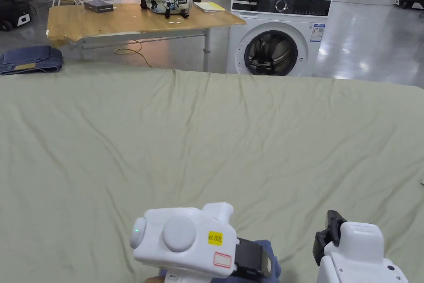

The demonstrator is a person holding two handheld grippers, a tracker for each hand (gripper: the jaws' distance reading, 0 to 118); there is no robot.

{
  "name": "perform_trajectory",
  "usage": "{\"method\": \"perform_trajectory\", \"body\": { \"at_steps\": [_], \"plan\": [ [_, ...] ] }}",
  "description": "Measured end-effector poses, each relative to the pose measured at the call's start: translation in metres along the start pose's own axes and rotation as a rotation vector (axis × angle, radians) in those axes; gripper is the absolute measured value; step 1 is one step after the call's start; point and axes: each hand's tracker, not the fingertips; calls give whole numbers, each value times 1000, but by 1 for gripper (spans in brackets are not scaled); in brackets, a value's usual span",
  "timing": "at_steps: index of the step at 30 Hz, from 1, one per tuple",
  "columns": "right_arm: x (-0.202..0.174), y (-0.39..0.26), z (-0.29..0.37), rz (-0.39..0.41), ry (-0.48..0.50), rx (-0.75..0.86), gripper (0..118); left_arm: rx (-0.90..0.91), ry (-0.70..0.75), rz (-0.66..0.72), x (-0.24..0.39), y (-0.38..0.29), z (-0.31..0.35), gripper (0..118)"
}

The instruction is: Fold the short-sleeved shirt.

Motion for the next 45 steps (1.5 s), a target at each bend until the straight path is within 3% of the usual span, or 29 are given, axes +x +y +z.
{"method": "perform_trajectory", "body": {
  "at_steps": [1,4,8,12,18,23,27,36,39,45],
  "plan": [
    [0,0,0,-3,-1,1,0,15,-8,1,-4,1,-1,61],
    [0,0,1,-9,0,-1,0,10,-5,37,-20,5,-23,14],
    [0,-1,2,-4,-3,-3,0,-66,-162,170,-39,-5,-67,12],
    [3,-4,0,-7,-7,-13,0,-97,-126,199,-46,-18,-104,0],
    [4,-5,-2,-9,-8,-24,0,-86,-78,148,-39,-24,-103,0],
    [0,2,-7,-1,-3,-14,0,-22,-65,76,-35,-13,-60,0],
    [-7,10,-14,10,8,6,0,166,15,-7,-47,-1,-8,0],
    [-25,34,-26,0,23,65,0,789,435,-232,-70,-17,89,0],
    [-28,42,-24,-30,29,91,0,914,576,-244,-73,-22,102,0],
    [-31,54,-21,-54,28,125,0,1071,693,-256,-84,-25,114,0]
  ]
}}
